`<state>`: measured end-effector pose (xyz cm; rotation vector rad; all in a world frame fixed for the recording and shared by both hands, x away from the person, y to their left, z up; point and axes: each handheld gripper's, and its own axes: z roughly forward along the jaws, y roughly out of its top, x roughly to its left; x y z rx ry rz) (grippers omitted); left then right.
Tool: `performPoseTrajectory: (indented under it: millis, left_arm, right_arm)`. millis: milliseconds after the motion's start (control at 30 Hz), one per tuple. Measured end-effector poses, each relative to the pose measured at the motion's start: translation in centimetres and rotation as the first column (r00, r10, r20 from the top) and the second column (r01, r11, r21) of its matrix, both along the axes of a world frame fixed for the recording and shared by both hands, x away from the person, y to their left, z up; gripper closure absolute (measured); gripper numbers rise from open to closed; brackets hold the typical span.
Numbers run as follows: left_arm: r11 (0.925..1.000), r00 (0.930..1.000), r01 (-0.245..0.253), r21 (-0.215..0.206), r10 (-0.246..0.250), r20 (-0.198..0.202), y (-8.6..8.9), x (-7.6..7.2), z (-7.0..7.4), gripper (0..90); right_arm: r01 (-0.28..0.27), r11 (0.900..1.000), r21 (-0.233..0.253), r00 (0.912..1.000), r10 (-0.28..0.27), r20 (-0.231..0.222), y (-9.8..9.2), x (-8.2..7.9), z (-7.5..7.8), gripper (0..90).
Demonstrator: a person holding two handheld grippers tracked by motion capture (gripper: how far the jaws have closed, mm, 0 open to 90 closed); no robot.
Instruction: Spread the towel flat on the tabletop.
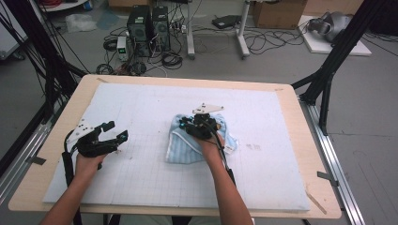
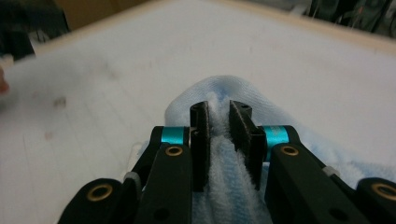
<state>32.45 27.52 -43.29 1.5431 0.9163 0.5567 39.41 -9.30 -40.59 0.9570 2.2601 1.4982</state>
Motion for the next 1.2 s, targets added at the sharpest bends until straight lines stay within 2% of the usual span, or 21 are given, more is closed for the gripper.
performPoseTrajectory:
  millis: [67,133,200,300,500,600,633,667,700,733,767,800,833,867,900,933,1000,1033,1100,1133,1200]
  left_arm:
    - [1.0,1.0,0.0,0.001,0.0,0.001,0.1,0.0,0.0,23.8]
    - [1.0,1.0,-0.002,-0.006,0.002,0.002,0.1,0.0,0.0,23.8]
    - [1.0,1.0,-0.004,-0.005,0.004,0.001,0.1,0.0,0.0,23.8]
    - [1.0,1.0,-0.004,-0.006,0.004,-0.002,0.2,0.0,0.0,23.9]
    - [1.0,1.0,-0.001,0.0,0.001,-0.006,0.1,0.0,0.0,23.9]
    - [1.0,1.0,0.0,0.004,0.0,-0.006,0.0,0.0,0.0,23.9]
    - [1.0,1.0,0.0,0.005,0.0,-0.007,0.0,0.0,0.0,23.9]
    - [1.0,1.0,0.001,0.006,-0.001,-0.006,0.0,0.0,0.0,23.9]
    - [1.0,1.0,0.002,0.007,-0.002,-0.006,0.0,0.0,0.0,23.9]
    - [1.0,1.0,0.003,0.007,-0.003,-0.006,0.0,0.0,-0.1,23.9]
    - [1.0,1.0,0.002,0.006,-0.002,-0.008,-0.1,0.0,-0.1,23.9]
    - [0.9999,0.9999,0.005,0.009,-0.005,-0.009,-0.1,0.0,-0.1,23.9]
    - [0.9999,1.0,0.006,0.011,-0.006,-0.008,-0.1,0.0,-0.1,23.9]
    - [0.9998,0.9999,0.008,0.015,-0.008,-0.008,-0.1,0.0,0.0,23.9]
    - [0.9999,0.9999,0.008,0.015,-0.007,-0.007,-0.1,0.0,0.0,24.0]
    - [0.9998,0.9999,0.009,0.015,-0.009,-0.008,-0.1,0.0,-0.1,24.1]
    - [0.9999,0.9999,0.007,0.012,-0.007,-0.015,-0.1,0.0,-0.1,24.0]
    - [0.9999,0.9998,0.008,0.015,-0.008,-0.016,-0.1,0.1,-0.2,24.0]
    - [0.9998,0.9998,0.01,0.018,-0.01,-0.018,-0.2,0.1,-0.2,24.1]
    - [0.9997,0.9998,0.011,0.024,-0.01,-0.017,-0.2,0.1,-0.2,24.1]
    - [0.9995,0.9998,0.014,0.03,-0.013,-0.017,-0.4,0.1,-0.2,24.3]
  right_arm:
    - [0.029,0.999,0.031,0.9992,-0.03,0.028,0.5,0.4,0.5,76.4]
    - [0.065,0.998,-0.01,0.9974,-0.064,0.033,0.6,0.7,0.5,73.0]
    - [0.083,0.996,-0.011,0.9965,-0.083,0.002,0.2,0.8,0.3,61.5]
    - [0.121,0.993,-0.013,0.9926,-0.121,0.01,-1.6,0.0,0.4,48.3]
    - [0.152,0.988,-0.029,0.988,-0.151,0.034,-4.1,-1.6,0.7,39.6]
    - [0.123,0.992,-0.015,0.9922,-0.123,0.019,-5.0,-2.5,0.7,36.8]
    - [0.099,0.995,-0.028,0.9951,-0.099,0.009,-5.1,-2.9,0.4,36.7]
    - [0.061,0.988,-0.143,0.9979,-0.063,-0.011,-4.7,-3.5,-0.5,36.6]
    - [0.061,0.988,-0.143,0.9979,-0.063,-0.011,-4.7,-3.5,-0.5,36.6]
    - [0.041,0.96,-0.278,0.9979,-0.053,-0.037,-4.3,-3.9,-2.1,41.9]
    - [0.034,0.949,-0.314,0.9975,-0.052,-0.049,-4.3,-4.0,-2.9,46.1]
    - [0.034,0.949,-0.314,0.9975,-0.052,-0.049,-4.3,-4.0,-2.9,46.1]
    - [0.027,0.945,-0.326,0.9967,-0.05,-0.063,-4.4,-4.1,-3.6,51.7]
    - [0.025,0.955,-0.295,0.9958,-0.05,-0.077,-4.7,-4.3,-3.8,60.3]
    - [0.028,0.958,-0.286,0.9969,-0.048,-0.063,-5.0,-4.5,-3.7,73.9]
    - [0.024,0.959,-0.282,0.9982,-0.039,-0.047,-5.3,-4.8,-3.5,80.5]
    - [-0.006,0.972,-0.233,0.9997,0.0,-0.024,-6.4,-6.0,-2.5,84.1]
    - [-0.006,0.972,-0.233,0.9997,0.0,-0.024,-6.4,-6.0,-2.5,84.1]
    - [-0.019,0.977,-0.212,0.9997,0.022,0.011,-7.9,-7.9,-1.6,84.3]
    - [-0.019,0.977,-0.212,0.9997,0.022,0.011,-7.9,-7.9,-1.6,84.3]
    - [-0.017,0.981,-0.192,0.9995,0.022,0.023,-9.1,-9.2,-1.2,84.3]
